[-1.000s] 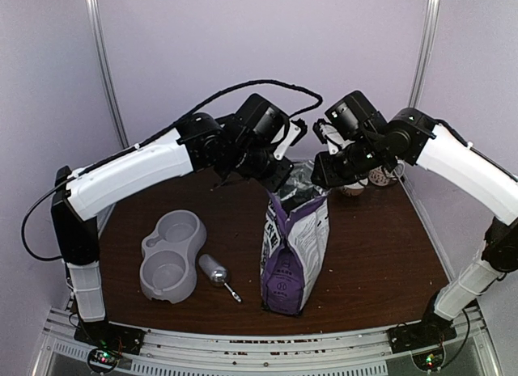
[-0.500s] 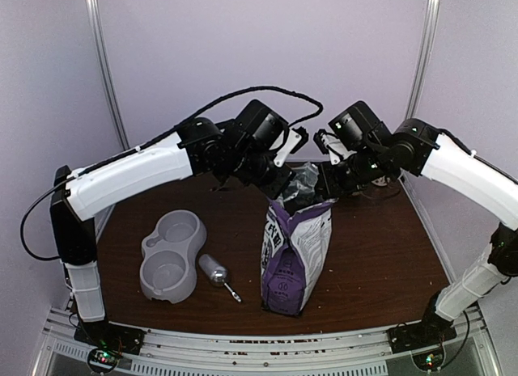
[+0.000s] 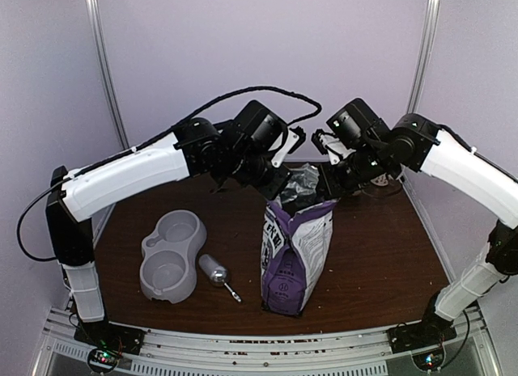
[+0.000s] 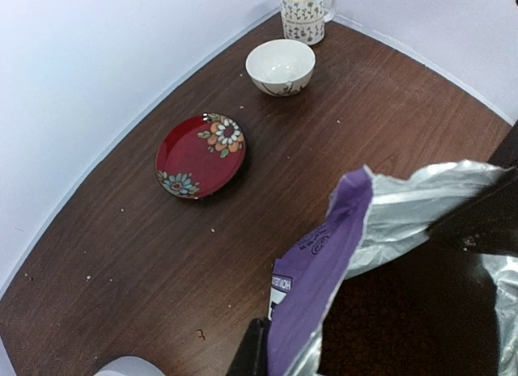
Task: Serve the pet food
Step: Adjust the pet food bag at the center of the board.
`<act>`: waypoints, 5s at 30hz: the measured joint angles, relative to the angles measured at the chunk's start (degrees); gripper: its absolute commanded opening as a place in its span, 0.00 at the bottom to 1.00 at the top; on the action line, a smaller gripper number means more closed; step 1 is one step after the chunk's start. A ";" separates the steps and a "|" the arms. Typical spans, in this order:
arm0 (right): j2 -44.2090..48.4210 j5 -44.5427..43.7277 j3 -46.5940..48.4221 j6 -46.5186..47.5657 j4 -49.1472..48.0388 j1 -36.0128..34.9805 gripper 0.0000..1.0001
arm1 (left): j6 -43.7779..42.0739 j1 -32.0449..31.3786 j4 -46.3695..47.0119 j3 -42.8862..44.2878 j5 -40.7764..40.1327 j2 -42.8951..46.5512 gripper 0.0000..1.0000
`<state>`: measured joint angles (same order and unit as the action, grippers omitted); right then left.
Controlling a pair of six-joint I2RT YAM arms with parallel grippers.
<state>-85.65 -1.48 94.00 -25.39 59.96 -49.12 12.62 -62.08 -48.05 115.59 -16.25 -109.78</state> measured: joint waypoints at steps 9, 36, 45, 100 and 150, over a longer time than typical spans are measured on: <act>-2.78 -0.55 3.96 1.55 2.40 0.07 0.00 | 1.79 0.31 -2.60 0.13 1.09 1.40 0.28; 4.72 -1.88 8.11 -7.58 3.96 -2.80 0.69 | 16.87 -0.85 -12.15 2.01 10.84 10.23 0.62; 7.34 -5.20 2.32 -17.44 5.01 -6.51 0.79 | 28.30 -1.46 -13.35 -0.66 10.84 10.25 0.62; -2.54 -12.70 10.80 -18.03 14.29 -11.23 0.00 | 29.83 -2.97 -27.58 18.75 3.74 -2.78 0.00; 2.43 -5.20 4.59 7.48 2.64 -0.46 0.62 | 19.37 -1.44 -16.31 -0.48 8.70 8.13 0.01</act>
<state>-83.22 -6.68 98.59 -17.91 62.61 -49.58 31.99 -63.53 -64.36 115.11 -7.55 -101.65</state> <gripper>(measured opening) 0.723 0.026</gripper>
